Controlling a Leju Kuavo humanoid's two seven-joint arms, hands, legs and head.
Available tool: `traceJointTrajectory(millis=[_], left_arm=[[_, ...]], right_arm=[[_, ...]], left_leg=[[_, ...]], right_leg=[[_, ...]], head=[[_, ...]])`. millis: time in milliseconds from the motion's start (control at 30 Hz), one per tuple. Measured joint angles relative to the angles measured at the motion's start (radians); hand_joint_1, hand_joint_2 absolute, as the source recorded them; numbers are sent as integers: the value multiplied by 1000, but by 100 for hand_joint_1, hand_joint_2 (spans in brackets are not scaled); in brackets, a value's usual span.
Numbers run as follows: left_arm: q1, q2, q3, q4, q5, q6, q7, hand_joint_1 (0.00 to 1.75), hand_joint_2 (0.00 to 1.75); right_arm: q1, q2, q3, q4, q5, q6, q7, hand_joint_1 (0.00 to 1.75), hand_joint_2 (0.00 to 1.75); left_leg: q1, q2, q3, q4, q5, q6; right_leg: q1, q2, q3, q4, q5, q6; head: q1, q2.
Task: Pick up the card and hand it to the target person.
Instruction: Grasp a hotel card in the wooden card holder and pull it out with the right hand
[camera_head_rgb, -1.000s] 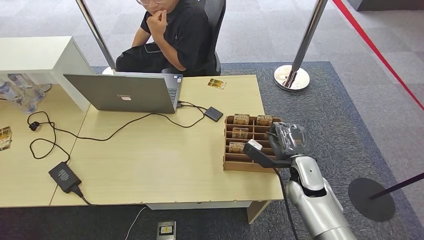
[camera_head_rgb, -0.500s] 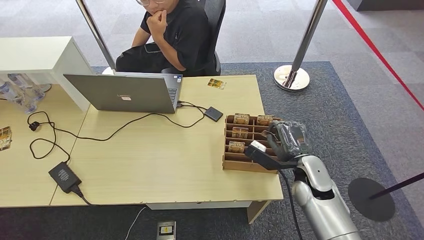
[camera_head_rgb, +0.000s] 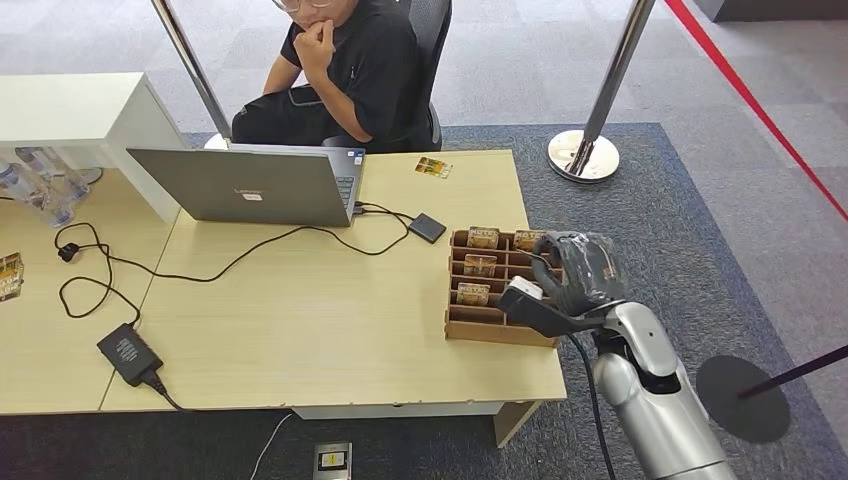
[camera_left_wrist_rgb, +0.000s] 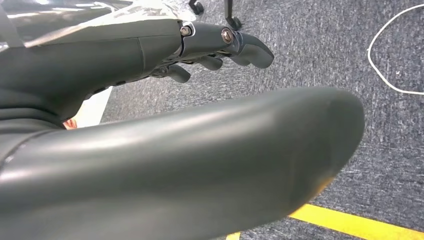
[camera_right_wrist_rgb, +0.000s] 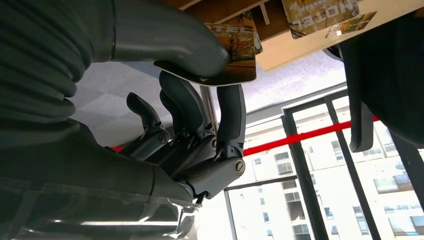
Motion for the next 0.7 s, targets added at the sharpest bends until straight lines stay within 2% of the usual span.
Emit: traceJointTrajectory(millis=[400,700], left_arm=[[-5,2,-3,0,-22,-6,4,0,0],[-8,6,-6,0,-30,-6,10,0,0]], right_arm=[[-100,4,7,32,-62,4,-28,141,175],[-205,48,24,107,-87,-13,-28,140,175]], left_leg=[[0,0,0,0,0,0],[0,0,0,0,0,0]], right_leg=[[0,0,0,0,0,0],[0,0,0,1,0,0]], head=[[0,0],[0,0]])
